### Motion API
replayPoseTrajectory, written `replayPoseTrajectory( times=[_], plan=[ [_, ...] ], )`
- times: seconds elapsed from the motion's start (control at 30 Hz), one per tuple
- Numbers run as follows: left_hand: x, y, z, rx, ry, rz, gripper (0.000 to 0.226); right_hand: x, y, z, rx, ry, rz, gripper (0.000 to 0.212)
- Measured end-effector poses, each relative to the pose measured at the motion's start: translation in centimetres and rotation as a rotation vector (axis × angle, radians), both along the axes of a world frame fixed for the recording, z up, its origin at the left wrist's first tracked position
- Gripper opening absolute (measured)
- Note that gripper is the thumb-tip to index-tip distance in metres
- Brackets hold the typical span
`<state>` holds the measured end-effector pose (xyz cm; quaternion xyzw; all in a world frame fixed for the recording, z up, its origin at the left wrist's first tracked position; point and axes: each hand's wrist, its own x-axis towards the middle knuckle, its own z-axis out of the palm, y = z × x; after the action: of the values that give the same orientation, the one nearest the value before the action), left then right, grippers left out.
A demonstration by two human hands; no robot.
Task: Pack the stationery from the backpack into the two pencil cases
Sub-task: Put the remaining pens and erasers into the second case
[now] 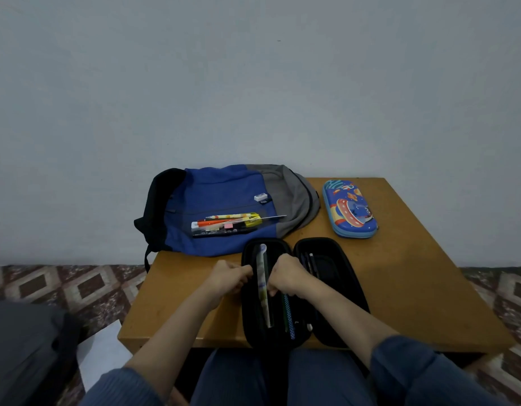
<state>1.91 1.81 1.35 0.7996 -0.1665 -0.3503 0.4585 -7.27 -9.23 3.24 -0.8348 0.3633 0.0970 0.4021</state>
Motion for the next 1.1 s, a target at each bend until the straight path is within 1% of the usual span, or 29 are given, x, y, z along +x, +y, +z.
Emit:
replayPoseTrajectory(
  times=[0.1,0.2,0.27,0.37,0.43,0.5,0.6,0.67,0.7,0.73,0.77,0.8,0.83,0.87,0.93,0.97,1.03,1.1],
  plan=[
    [0.1,-0.2,-0.1,0.005,-0.012,-0.019,0.018,0.6,0.3,-1.1,-0.042,-0.022,-0.035,0.012],
    [0.2,-0.3,-0.4,-0.004,-0.027,-0.02,0.018,0.8,0.5,-1.8,-0.027,-0.068,-0.076,0.011],
    [0.1,-0.4,-0.6,-0.014,-0.041,-0.044,0.015,0.8,0.5,-2.0,-0.045,-0.077,-0.053,0.013],
    [0.2,-0.5,-0.9,-0.014,-0.098,-0.106,0.012,0.9,0.7,-2.1,-0.127,-0.071,0.006,0.014],
    [0.4,-0.5,-1.0,-0.012,-0.146,-0.148,0.015,0.9,0.9,-2.2,-0.16,-0.076,-0.003,0.014],
    [0.7,-0.2,-1.0,-0.009,-0.172,-0.18,0.017,0.9,1.0,-2.4,-0.114,-0.081,-0.042,0.015],
    [1.3,0.2,-1.2,0.013,-0.204,-0.236,0.018,0.7,0.9,-2.6,0.004,-0.121,-0.082,0.025],
    [1.4,0.3,-1.4,-0.039,-0.207,-0.193,0.018,0.6,1.0,-2.7,0.002,-0.127,-0.079,0.022],
    [1.5,0.2,-1.5,-0.072,-0.224,-0.129,0.018,0.6,1.2,-2.8,-0.018,-0.133,-0.081,0.027],
    [1.7,0.2,-1.6,-0.096,-0.264,-0.048,0.019,0.5,1.3,-2.9,-0.063,-0.154,-0.075,0.037],
    [2.0,0.3,-1.7,-0.107,-0.328,0.035,0.018,0.5,1.4,-3.0,-0.146,-0.181,-0.044,0.046],
    [2.3,0.5,-1.8,-0.109,-0.413,0.098,0.018,0.4,1.5,-3.0,-0.258,-0.196,0.016,0.05],
    [2.8,0.7,-2.0,-0.096,-0.51,0.132,0.018,0.4,1.5,-2.9,-0.354,-0.184,0.081,0.049],
    [3.4,0.9,-2.2,-0.067,-0.612,0.134,0.021,0.4,1.6,-2.8,-0.409,-0.168,0.131,0.045],
    [4.4,1.4,-2.6,0.019,-0.784,0.075,0.035,0.5,1.5,-2.7,-0.423,-0.134,0.17,0.037],
    [4.9,1.7,-3.0,0.072,-0.822,0.031,0.042,0.7,1.3,-2.6,-0.424,-0.135,0.167,0.033],
    [5.4,2.2,-3.8,0.192,-0.827,-0.084,0.053,1.2,0.8,-2.2,-0.452,-0.176,0.148,0.028],
    [5.3,2.6,-5.1,0.299,-0.823,-0.196,0.057,2.0,0.1,-1.6,-0.493,-0.224,0.112,0.026]
  ],
)
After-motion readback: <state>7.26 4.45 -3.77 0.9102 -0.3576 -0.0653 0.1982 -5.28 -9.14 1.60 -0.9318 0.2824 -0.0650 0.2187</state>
